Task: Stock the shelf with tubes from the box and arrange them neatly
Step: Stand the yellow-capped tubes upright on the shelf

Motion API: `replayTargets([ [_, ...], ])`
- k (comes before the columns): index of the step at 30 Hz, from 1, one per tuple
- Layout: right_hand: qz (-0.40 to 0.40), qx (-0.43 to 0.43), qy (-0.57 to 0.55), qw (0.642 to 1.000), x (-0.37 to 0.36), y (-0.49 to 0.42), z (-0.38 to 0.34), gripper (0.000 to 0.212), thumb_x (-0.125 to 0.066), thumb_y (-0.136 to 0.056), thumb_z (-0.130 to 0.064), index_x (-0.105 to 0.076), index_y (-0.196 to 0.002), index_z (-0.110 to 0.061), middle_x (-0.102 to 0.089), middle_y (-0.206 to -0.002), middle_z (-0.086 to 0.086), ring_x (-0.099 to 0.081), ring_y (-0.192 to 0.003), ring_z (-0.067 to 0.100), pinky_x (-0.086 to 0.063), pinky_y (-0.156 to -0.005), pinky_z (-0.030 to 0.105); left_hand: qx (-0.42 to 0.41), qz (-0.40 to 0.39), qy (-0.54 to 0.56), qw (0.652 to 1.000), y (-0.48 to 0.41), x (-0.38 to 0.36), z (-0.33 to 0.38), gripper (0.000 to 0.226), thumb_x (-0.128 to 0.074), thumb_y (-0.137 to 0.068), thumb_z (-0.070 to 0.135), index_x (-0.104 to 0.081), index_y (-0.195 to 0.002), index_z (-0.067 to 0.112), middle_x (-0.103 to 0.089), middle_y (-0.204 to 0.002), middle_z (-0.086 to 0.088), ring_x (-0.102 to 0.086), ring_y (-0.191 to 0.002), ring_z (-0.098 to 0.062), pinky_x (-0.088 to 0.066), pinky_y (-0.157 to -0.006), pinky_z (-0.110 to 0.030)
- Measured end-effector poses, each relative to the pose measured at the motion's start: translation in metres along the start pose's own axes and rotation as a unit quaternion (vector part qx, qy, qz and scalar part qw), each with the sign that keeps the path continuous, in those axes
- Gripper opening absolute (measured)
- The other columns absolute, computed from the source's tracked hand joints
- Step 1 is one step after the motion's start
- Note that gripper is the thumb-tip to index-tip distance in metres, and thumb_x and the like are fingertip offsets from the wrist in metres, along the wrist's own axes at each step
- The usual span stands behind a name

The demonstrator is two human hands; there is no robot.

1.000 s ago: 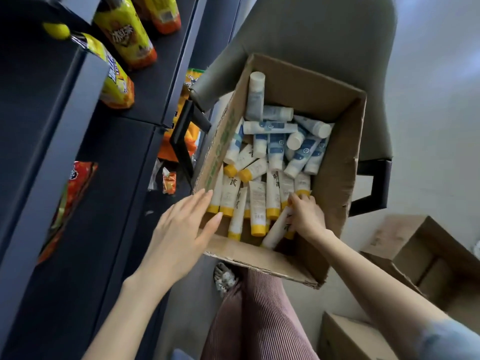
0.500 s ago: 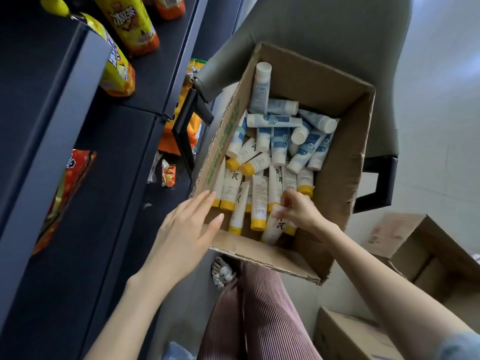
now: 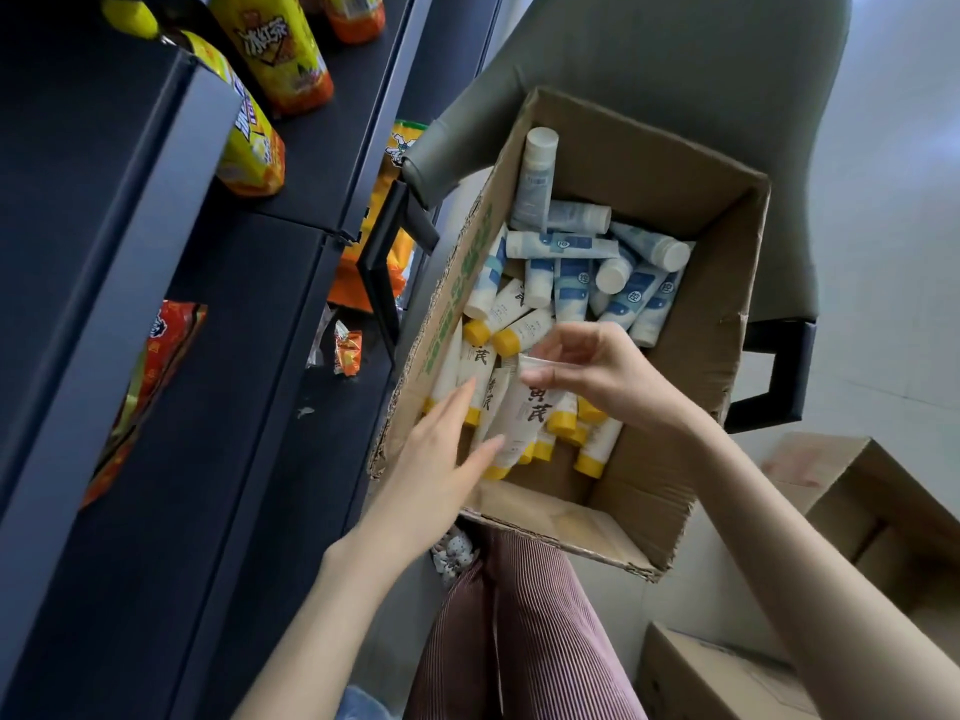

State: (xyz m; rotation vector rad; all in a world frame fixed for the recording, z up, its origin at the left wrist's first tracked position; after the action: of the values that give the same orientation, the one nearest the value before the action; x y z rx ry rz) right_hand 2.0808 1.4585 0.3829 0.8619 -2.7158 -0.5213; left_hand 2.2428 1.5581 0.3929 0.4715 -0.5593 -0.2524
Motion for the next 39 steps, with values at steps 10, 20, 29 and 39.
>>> replayTargets([
  [10, -0.042, 0.001, -0.080, 0.996, -0.016, -0.017, -0.028, 0.007, -0.069, -0.081, -0.011, -0.065, -0.085, -0.006, -0.069, -0.073, -0.003, -0.065, -0.070, 0.007, -0.051, -0.061, 0.017, 0.042, 0.028, 0.137, 0.989, -0.004, 0.015, -0.015, 0.038, -0.070, -0.081, 0.034, -0.056, -0.114, 0.044, -0.067, -0.104, 0.023, -0.062, -0.097, 0.008, -0.052, -0.079, -0.013],
  [20, 0.156, -0.142, 0.025, 0.977, 0.001, -0.021, 0.062, 0.044, -0.062, -0.090, -0.032, -0.053, -0.130, -0.015, -0.058, -0.131, 0.002, -0.060, -0.110, 0.014, -0.053, -0.088, 0.028, 0.039, 0.133, 0.221, 0.965, 0.007, 0.060, -0.023, 0.037, -0.067, -0.072, 0.036, -0.058, -0.108, 0.036, -0.070, -0.099, 0.022, -0.065, -0.092, 0.005, -0.051, -0.068, -0.009],
  [29, 0.113, -0.258, 0.265, 0.922, -0.068, -0.017, 0.126, 0.069, -0.062, -0.088, -0.039, -0.033, -0.141, -0.007, -0.029, -0.146, 0.018, -0.031, -0.133, 0.036, -0.035, -0.104, 0.040, 0.045, 0.139, 0.234, 0.961, 0.012, 0.060, -0.032, 0.031, -0.067, -0.080, 0.024, -0.059, -0.108, 0.033, -0.070, -0.100, 0.021, -0.065, -0.094, 0.004, -0.050, -0.068, -0.008],
  [39, 0.119, -0.290, 0.289, 0.905, -0.082, -0.029, 0.127, 0.066, -0.057, -0.085, -0.006, -0.024, -0.141, -0.005, -0.030, -0.142, 0.020, -0.035, -0.128, 0.043, -0.041, -0.097, 0.045, 0.053, 0.143, 0.252, 0.956, 0.024, 0.056, -0.038, 0.036, -0.067, -0.074, 0.032, -0.059, -0.109, 0.033, -0.070, -0.103, 0.017, -0.066, -0.095, 0.001, -0.050, -0.071, -0.010],
])
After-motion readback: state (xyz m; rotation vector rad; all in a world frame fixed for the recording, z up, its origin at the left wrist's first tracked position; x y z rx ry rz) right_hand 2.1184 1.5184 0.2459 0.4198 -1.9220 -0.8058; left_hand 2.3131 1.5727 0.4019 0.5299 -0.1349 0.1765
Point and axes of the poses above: each hand's wrist, its own y-axis away from the middle knuckle, its own x-axis out of the back of the hand, z = x × y, the point moved 3 cm from there along -y, towards the middle knuckle
